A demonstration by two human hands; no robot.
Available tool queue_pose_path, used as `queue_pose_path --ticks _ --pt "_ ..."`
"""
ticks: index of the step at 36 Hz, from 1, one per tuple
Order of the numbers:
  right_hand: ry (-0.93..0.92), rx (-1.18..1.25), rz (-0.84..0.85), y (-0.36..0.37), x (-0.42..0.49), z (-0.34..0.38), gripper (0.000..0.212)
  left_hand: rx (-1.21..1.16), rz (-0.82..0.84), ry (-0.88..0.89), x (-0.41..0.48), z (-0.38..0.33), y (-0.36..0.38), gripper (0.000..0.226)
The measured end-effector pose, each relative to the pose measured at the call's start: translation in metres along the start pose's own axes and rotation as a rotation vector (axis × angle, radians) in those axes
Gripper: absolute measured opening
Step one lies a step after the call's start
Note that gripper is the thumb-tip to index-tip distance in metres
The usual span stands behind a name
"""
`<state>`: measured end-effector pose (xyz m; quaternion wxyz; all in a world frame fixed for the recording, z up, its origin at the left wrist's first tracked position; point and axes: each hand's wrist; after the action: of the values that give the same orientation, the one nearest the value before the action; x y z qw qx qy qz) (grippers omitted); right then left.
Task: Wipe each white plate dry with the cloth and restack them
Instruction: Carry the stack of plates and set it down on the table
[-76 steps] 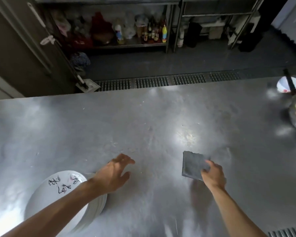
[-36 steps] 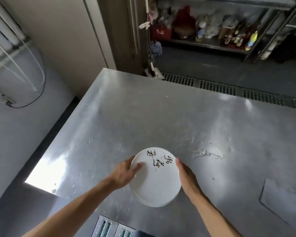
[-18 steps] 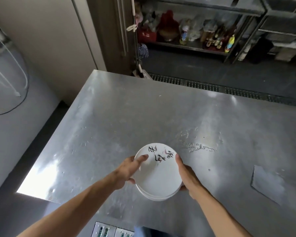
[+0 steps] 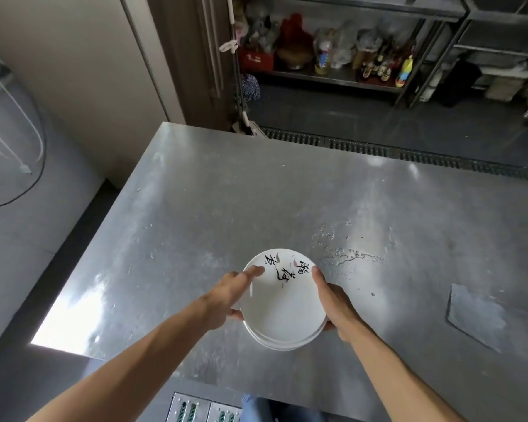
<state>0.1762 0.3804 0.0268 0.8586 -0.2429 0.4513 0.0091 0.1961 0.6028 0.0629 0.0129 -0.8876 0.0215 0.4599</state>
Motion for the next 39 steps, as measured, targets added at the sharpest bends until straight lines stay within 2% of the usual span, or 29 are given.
queue_pose_path --ticks 8,12,16,20,25,27,30,31,35,39 --pt "-0.047 -0.09 0.001 -0.003 0.001 -0.002 0.085 0.081 0.031 -0.029 -0.009 -0.01 -0.006 0.055" --pt "-0.087 -0.163 -0.033 -0.004 0.002 0.0 0.093 0.172 0.009 -0.032 -0.009 -0.014 -0.004 0.057" --pt "-0.102 -0.203 -0.052 -0.007 0.004 0.0 0.094 0.154 0.055 -0.04 -0.009 -0.017 -0.007 0.059" --pt "-0.096 -0.172 -0.04 -0.005 0.008 -0.002 0.095 0.068 0.058 -0.063 -0.007 -0.02 -0.005 0.053" --pt "-0.1 -0.126 -0.027 -0.006 0.013 -0.007 0.1 0.0 0.077 -0.05 -0.007 -0.015 -0.005 0.056" --pt "-0.112 -0.108 -0.015 -0.007 0.016 -0.009 0.095 -0.012 0.1 -0.027 -0.007 -0.013 -0.006 0.061" --pt "-0.135 -0.094 0.008 -0.006 0.02 -0.013 0.084 -0.013 0.131 0.01 -0.011 -0.009 -0.007 0.1" --pt "-0.145 -0.088 0.01 -0.006 0.02 -0.015 0.082 -0.017 0.134 0.021 -0.011 -0.007 -0.007 0.106" --pt "-0.214 -0.049 -0.011 -0.004 0.019 -0.022 0.074 -0.033 0.157 0.075 -0.007 0.003 -0.008 0.085" --pt "-0.261 -0.027 -0.055 -0.003 0.016 -0.025 0.063 -0.039 0.174 0.099 -0.004 0.009 -0.008 0.099"
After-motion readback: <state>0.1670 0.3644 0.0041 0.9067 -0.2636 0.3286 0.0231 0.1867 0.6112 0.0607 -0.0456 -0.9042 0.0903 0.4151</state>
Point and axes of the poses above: each hand's wrist, its own x-axis towards the middle knuckle, its own y-axis out of the palm, z = x × y, and after that the axes turned 10 degrees about -x, right-handed
